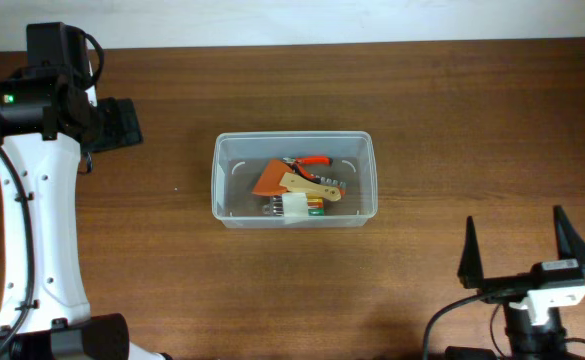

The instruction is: Pack container

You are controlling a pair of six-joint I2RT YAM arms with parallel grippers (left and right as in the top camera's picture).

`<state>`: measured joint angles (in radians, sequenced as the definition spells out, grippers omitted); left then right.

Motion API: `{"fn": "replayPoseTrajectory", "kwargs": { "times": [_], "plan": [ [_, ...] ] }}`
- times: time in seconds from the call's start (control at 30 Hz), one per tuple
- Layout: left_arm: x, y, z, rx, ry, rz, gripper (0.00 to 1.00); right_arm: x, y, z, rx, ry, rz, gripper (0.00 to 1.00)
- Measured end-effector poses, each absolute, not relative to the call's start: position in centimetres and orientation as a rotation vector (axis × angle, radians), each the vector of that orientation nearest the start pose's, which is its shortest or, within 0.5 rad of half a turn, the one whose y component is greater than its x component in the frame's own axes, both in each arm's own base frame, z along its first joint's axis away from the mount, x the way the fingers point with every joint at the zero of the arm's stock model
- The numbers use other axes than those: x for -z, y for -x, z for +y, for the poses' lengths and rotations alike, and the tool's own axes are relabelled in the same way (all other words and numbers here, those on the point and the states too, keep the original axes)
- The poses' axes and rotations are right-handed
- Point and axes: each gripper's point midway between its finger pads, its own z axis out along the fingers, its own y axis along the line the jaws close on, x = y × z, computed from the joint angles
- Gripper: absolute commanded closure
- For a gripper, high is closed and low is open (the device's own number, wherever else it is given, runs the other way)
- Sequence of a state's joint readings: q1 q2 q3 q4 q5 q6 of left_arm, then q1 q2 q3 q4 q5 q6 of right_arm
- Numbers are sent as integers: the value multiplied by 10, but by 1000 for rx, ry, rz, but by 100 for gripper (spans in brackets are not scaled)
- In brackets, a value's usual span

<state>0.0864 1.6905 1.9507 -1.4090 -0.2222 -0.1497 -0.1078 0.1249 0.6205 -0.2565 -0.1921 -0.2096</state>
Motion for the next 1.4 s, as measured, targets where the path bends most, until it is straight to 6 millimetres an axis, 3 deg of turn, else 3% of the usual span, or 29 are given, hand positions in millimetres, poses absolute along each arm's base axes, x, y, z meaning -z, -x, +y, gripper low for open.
{"fn": "replayPoseTrajectory", "kwargs": {
  "times": [0.4,0.97,1.4],
  "plan": [
    [-276,-367,70,-283,382,2674,1,-338,-203,28,99,270,1117,1],
    [-276,-367,70,-283,382,2674,1,-300,-219,13,148,219,1175,1],
    [-276,-367,70,-282,382,2674,1,-289,-222,12,155,214,1138,1]
  ]
}}
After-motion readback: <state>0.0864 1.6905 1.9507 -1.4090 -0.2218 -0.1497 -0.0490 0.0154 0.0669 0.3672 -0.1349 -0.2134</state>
